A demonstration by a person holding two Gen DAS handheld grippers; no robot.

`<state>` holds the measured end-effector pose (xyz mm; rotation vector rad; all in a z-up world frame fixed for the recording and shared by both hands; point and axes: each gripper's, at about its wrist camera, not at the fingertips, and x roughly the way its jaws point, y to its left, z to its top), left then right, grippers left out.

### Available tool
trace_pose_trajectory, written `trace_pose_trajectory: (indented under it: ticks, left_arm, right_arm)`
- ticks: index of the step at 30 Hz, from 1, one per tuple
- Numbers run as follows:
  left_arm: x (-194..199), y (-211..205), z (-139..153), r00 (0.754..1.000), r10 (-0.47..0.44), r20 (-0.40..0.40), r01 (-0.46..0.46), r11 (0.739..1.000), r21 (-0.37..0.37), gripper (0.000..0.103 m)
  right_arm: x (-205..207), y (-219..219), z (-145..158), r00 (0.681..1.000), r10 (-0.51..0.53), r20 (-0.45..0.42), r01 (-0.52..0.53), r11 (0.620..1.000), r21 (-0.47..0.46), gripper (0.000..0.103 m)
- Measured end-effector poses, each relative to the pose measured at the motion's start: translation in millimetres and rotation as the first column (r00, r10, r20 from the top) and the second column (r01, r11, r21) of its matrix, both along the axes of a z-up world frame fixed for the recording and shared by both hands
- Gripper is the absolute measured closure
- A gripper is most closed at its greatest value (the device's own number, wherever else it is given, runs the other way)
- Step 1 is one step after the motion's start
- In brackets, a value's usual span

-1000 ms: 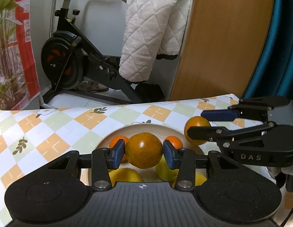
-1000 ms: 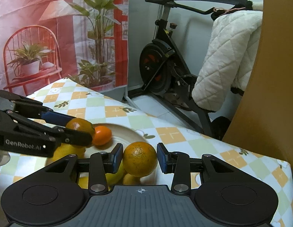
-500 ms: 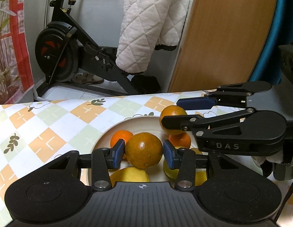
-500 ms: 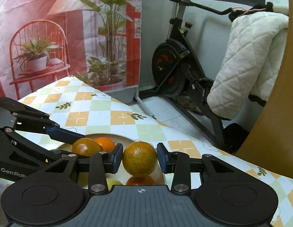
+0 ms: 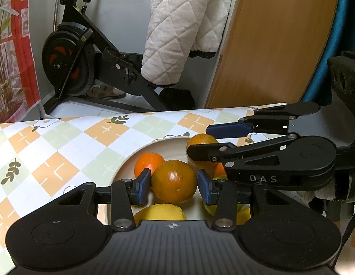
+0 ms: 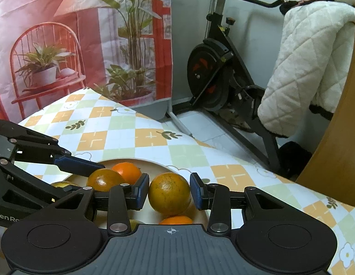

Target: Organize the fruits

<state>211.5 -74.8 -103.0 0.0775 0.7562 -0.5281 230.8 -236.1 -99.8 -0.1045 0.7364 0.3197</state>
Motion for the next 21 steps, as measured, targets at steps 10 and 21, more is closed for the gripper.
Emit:
trace_pose_trajectory:
  ticks: [10, 21]
  left_arm:
    - [3.1, 1.1, -1.1, 1.000, 0.026, -0.006, -0.026, 1.000, 0.010, 0.056]
    - [-10.2, 0.5, 12.8, 0.999, 0.035, 0.022, -0.036, 0.999, 0.019, 0.048]
  right_arm:
    - [-2.7, 1.3, -1.8, 1.000, -0.008, -0.006, 0.008, 1.000, -0.003, 0.074]
    - [-18.3, -0.1, 15.4, 0.998, -0.066, 0.004, 0.066, 0.998, -0.021, 0.060]
